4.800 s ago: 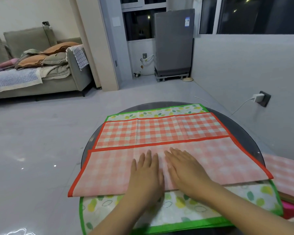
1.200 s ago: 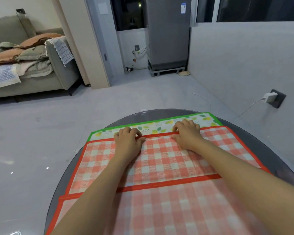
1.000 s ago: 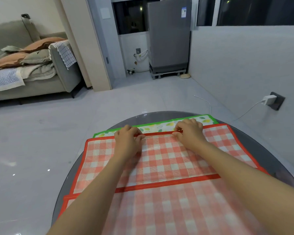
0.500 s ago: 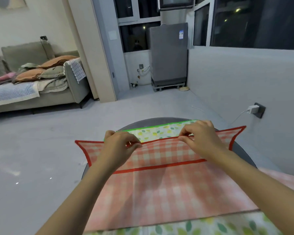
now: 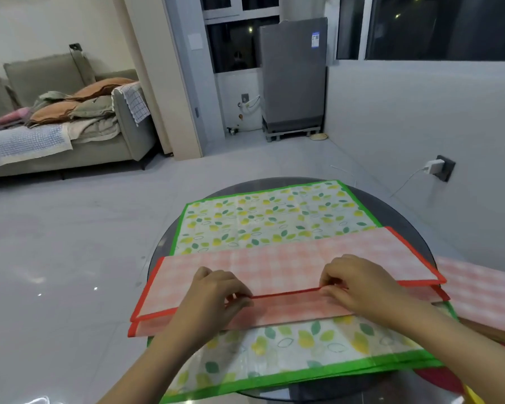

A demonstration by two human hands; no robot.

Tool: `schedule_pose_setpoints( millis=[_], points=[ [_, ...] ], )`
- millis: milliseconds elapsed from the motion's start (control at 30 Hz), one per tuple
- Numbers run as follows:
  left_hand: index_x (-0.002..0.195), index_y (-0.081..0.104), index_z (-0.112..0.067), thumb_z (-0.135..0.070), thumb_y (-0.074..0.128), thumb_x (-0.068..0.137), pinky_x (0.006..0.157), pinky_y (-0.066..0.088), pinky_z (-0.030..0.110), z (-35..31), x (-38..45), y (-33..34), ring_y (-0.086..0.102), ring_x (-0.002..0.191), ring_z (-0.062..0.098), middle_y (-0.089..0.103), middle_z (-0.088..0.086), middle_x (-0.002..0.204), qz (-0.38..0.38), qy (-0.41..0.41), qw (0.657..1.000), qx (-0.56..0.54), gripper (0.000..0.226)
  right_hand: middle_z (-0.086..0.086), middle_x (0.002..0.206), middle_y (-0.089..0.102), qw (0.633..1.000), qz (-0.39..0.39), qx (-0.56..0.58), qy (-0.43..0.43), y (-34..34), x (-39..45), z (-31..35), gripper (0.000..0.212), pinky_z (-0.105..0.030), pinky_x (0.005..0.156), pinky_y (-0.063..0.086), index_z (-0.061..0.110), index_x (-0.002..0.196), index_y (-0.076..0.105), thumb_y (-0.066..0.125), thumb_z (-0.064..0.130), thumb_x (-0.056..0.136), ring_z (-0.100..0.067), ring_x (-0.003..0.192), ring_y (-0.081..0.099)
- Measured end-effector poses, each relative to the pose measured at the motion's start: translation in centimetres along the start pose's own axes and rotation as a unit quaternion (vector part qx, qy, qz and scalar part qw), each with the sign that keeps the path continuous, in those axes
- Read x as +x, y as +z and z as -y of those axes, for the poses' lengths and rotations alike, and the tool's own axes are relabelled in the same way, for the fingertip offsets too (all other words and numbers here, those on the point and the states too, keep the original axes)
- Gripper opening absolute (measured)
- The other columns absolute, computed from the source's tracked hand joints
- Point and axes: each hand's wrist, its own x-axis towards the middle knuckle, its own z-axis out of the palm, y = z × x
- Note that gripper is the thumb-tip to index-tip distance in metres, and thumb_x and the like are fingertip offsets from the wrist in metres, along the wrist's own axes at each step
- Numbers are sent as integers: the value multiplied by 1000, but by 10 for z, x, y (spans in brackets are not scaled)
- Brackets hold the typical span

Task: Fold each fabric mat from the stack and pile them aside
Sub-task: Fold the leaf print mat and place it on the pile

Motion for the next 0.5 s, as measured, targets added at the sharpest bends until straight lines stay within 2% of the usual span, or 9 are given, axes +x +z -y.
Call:
schedule_pose_setpoints(
  millis=[200,333,500],
  points=[
    [86,70,-38,-63,41,77,81,27,17,2,-15,16,46,78,-13,51,-33,79,58,-15,998,-21,39,23,74,46,999,42,-10,-8,15,-13,-3,13,-12,63,31,30,87,63,59,42,87,2,78,41],
    [88,68,-40,-58,50,77,86,28,15,4,-18,20,44,88,-9,52,-30,86,70,-36,996,-39,28,22,76,47,999,47,-3,-7,18,-16,-4,15,-12,66,32,32,87,62,59,47,85,4,80,42],
    [81,65,-42,-68,45,71,88,26,13,6,-13,16,50,87,-6,56,-26,85,107,-37,992,-63,35,21,83,50,997,75,16,-2,16,-16,-6,17,-14,70,35,36,86,59,60,52,81,1,87,44]
  ],
)
